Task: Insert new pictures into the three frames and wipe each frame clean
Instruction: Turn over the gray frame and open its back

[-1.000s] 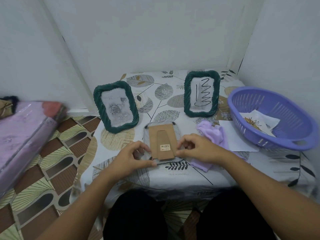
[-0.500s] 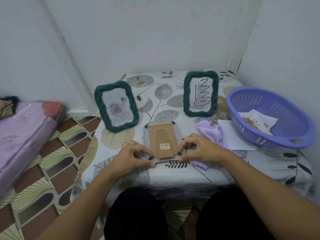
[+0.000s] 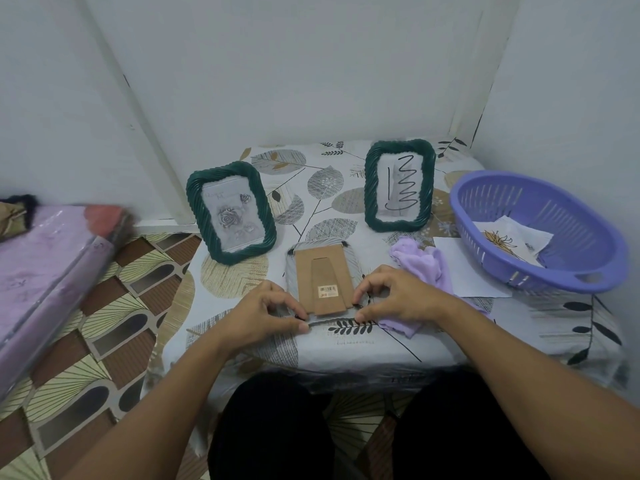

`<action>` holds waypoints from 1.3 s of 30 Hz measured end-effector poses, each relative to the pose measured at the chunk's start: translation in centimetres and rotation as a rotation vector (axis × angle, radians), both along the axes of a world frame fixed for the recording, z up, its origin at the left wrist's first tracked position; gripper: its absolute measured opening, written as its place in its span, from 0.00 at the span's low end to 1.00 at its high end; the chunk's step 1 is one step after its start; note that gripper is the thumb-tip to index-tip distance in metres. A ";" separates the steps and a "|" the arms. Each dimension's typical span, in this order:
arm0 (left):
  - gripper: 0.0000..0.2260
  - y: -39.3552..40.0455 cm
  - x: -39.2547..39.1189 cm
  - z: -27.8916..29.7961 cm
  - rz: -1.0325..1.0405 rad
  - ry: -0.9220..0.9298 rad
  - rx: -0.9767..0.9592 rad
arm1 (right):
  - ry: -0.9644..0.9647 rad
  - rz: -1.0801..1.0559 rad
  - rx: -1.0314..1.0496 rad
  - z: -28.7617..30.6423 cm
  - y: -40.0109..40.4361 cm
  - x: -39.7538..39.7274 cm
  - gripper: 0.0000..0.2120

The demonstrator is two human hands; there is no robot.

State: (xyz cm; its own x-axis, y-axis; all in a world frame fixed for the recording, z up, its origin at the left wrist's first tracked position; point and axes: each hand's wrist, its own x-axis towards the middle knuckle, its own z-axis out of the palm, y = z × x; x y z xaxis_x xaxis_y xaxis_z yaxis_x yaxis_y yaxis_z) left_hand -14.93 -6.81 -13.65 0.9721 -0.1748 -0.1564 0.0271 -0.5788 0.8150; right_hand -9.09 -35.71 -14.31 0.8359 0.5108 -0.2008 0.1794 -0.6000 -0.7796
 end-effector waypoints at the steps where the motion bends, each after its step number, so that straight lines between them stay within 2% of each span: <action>1: 0.11 0.0 0.0 0.0 0.004 -0.001 0.000 | 0.000 0.004 -0.002 0.0 0.0 0.0 0.14; 20: 0.11 0.0 0.0 -0.6 0.022 -0.015 0.000 | -0.001 0.120 -0.125 0.2 0.0 0.3 0.09; 24: 0.11 0.0 0.1 -0.3 0.027 0.011 -0.017 | 0.037 0.075 -0.018 0.4 -0.2 0.2 0.13; 27: 0.11 0.4 0.2 -0.2 0.006 0.026 -0.087 | 0.133 -0.069 0.214 0.1 -0.1 0.3 0.19; 30: 0.07 0.8 0.7 -0.5 0.173 -0.046 -0.181 | 0.176 -0.236 0.324 -0.7 0.6 0.5 0.20; 31: 0.05 0.8 1.0 -0.7 0.260 -0.097 -0.148 | 0.164 -0.282 0.308 -1.0 1.0 0.7 0.19; 33: 0.04 0.7 1.5 -1.2 0.380 -0.196 0.035 | 0.102 -0.381 0.249 -1.7 1.9 1.1 0.17; 35: 0.06 0.4 1.9 -1.4 0.421 -0.231 0.183 | 0.039 -0.469 0.182 -1.8 2.6 1.6 0.14; 39: 0.09 -0.1 2.8 -1.7 0.432 -0.215 0.289 | -0.097 -0.451 -0.087 -1.3 3.6 2.2 0.10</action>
State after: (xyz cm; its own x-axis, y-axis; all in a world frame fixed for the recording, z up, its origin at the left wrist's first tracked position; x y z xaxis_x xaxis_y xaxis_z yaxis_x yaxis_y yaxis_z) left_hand -12.15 -6.89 -15.39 0.9611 0.2670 0.0707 0.1620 -0.7525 0.6383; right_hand -6.91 -32.11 -15.57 0.9876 0.0772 -0.1368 -0.0446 -0.6971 -0.7156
